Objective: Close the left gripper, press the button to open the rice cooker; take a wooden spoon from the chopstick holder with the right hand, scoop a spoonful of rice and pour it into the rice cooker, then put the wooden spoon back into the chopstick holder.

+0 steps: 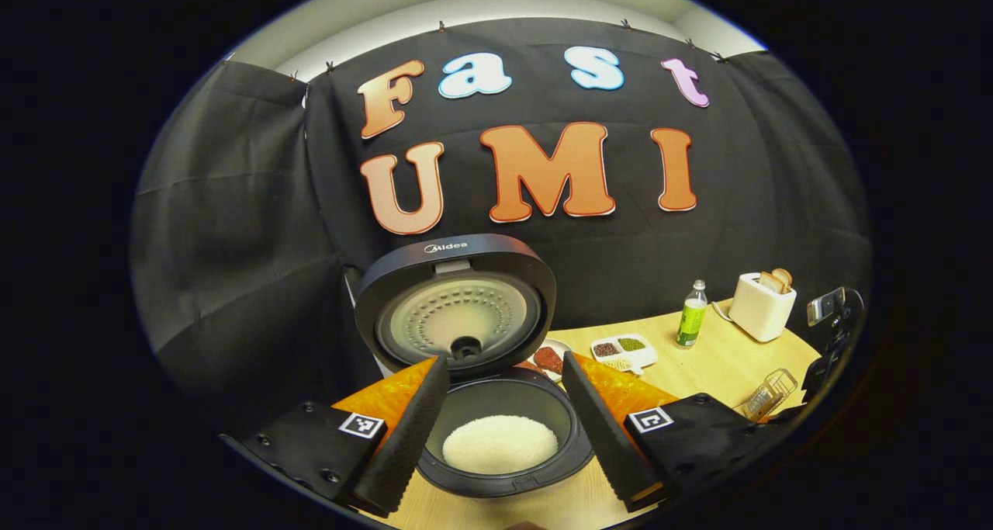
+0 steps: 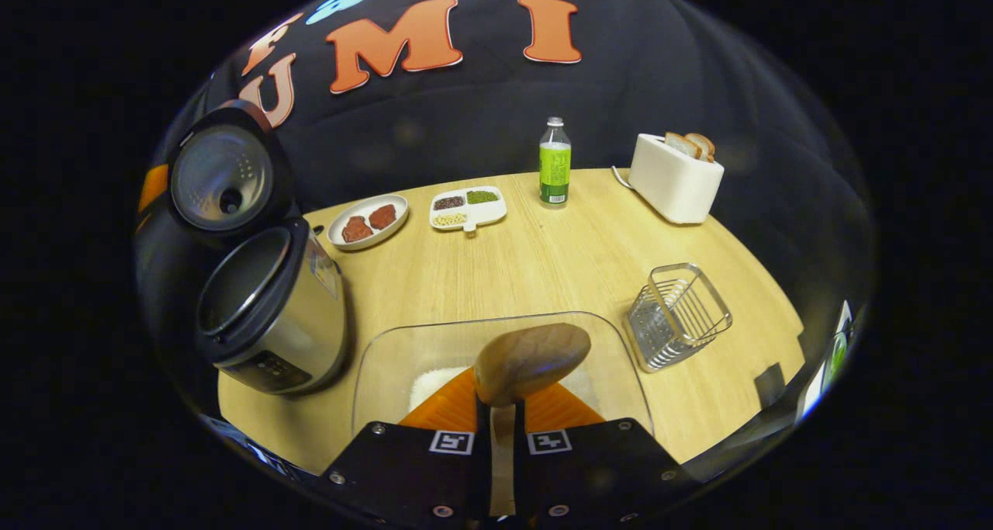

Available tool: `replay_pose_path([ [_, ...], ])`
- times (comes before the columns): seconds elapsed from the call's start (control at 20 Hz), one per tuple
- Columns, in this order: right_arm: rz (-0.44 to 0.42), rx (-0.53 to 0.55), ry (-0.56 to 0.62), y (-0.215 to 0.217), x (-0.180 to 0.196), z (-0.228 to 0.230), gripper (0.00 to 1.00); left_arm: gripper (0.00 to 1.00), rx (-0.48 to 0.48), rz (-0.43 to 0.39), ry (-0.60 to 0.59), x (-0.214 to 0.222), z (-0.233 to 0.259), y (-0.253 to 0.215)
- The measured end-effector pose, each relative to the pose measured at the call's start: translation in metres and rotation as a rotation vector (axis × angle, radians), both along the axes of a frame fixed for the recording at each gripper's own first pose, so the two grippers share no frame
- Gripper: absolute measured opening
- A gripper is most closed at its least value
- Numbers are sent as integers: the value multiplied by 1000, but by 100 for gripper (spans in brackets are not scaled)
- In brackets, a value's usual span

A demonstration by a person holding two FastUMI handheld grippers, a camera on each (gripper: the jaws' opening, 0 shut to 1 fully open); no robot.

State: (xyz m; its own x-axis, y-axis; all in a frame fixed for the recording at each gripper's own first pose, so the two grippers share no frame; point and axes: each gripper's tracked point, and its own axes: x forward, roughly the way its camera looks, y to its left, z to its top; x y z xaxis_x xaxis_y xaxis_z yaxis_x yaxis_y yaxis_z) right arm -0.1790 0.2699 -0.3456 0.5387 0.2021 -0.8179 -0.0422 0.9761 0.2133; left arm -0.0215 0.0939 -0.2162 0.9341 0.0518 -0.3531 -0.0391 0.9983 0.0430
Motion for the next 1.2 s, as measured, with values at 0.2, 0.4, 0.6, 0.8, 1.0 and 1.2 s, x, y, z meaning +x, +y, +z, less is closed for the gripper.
replay_pose_path([
  [0.2,-36,74,39,10,-3,0,11,99,11,-7,4,1,-2,3],
  [0.4,-60,121,51,18,-1,0,11,99,8,-11,29,-3,-9,6],
  [0.6,-89,166,80,19,-2,-1,11,90,-5,-21,22,-4,-7,5],
  [0.8,-115,266,106,27,-1,1,11,90,-12,-19,19,-3,-7,6],
  [1.0,-152,367,148,22,2,-4,11,99,-11,-16,17,-4,-5,5],
  [1.2,-219,493,213,18,0,-11,11,90,-8,-13,27,-9,-8,2],
])
